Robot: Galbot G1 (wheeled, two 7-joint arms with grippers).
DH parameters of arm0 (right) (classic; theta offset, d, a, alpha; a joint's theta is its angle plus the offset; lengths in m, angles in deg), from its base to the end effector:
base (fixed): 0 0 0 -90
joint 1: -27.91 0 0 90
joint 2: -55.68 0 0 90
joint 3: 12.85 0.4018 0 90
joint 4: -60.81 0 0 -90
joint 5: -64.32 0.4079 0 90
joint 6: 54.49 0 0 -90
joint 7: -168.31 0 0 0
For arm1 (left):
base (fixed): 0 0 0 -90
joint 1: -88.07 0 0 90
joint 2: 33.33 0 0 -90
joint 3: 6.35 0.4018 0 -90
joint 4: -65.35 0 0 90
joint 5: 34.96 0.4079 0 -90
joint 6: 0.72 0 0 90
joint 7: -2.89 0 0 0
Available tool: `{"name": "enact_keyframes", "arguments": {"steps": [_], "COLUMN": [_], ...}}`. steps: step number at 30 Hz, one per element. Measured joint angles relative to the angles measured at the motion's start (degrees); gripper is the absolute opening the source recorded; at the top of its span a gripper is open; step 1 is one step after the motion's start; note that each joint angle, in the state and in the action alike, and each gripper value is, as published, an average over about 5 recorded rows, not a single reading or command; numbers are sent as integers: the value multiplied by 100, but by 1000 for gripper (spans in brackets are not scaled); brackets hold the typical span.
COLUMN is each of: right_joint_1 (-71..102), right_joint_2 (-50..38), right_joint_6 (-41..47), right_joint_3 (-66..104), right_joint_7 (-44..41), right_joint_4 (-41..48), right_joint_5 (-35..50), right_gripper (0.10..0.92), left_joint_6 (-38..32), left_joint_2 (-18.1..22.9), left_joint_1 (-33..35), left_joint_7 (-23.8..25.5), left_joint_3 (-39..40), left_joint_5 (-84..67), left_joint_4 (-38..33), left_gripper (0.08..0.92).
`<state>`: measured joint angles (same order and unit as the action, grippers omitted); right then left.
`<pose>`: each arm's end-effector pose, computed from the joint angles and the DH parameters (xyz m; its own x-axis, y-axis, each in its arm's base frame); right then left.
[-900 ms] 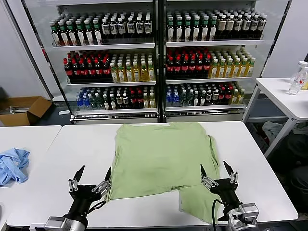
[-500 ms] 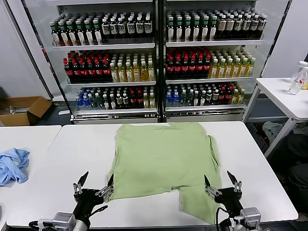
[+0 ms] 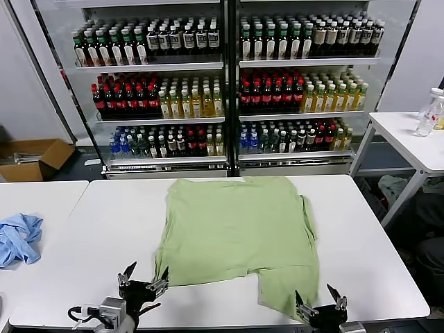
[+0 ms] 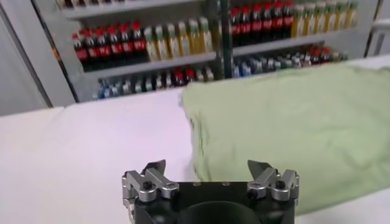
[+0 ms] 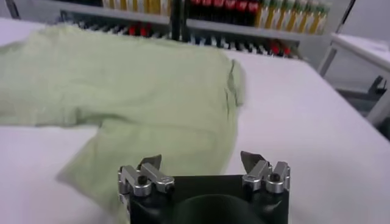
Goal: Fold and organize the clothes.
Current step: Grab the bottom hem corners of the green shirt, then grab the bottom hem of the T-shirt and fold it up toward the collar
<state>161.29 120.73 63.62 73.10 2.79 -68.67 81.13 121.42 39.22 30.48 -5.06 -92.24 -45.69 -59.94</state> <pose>0.1331 -0.0399 -0.3164 -0.8225 -0.0291 0.5681 -0.1143 0.9868 -0.1150 0.1916 0.0271 -0.3178 -0.8585 0.0446 0.5108 0.1109 0.9888 0.1001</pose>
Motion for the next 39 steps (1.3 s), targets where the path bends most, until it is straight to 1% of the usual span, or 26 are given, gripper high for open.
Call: {"name": "enact_keyframes", "arguments": {"steps": [2, 6, 9, 16, 25, 28, 31, 34, 39], "right_joint_1": [2, -4, -11, 20, 35, -3, -64, -176, -496], "right_joint_2": [18, 48, 57, 32, -51, -96, -162, -256, -478], "right_joint_6": [12, 28, 41, 47, -48, -105, -154, -203, -276], "right_joint_3": [-30, -86, -135, -158, -79, -19, 83, 226, 417], "right_joint_7": [5, 10, 9, -4, -62, -82, -78, -63, -49], "right_joint_4": [49, 134, 180, 219, 193, 140, 35, -96, -174], "right_joint_5": [15, 73, 136, 302, 505, 605, 728, 870, 1148], "right_gripper": [791, 687, 601, 410, 151, 107, 106, 106, 106], "left_joint_6": [16, 38, 46, 37, -12, -47, -93, -151, -242], "left_joint_2": [2, 16, 17, 8, -38, -74, -130, -206, -349], "left_joint_1": [-24, -72, -105, -135, -55, -20, -30, -71, -203], "left_joint_7": [4, 29, 46, 84, 218, 277, 330, 381, 453], "left_joint_3": [40, 117, 140, 106, 13, -27, -81, -136, -153], "left_joint_5": [-77, -249, -378, -661, -1057, -1182, -1306, -1433, -1654], "left_joint_4": [91, 272, 382, 512, 448, 336, 153, -45, -213], "left_gripper": [822, 791, 716, 509, 249, 163, 102, 85, 85]}}
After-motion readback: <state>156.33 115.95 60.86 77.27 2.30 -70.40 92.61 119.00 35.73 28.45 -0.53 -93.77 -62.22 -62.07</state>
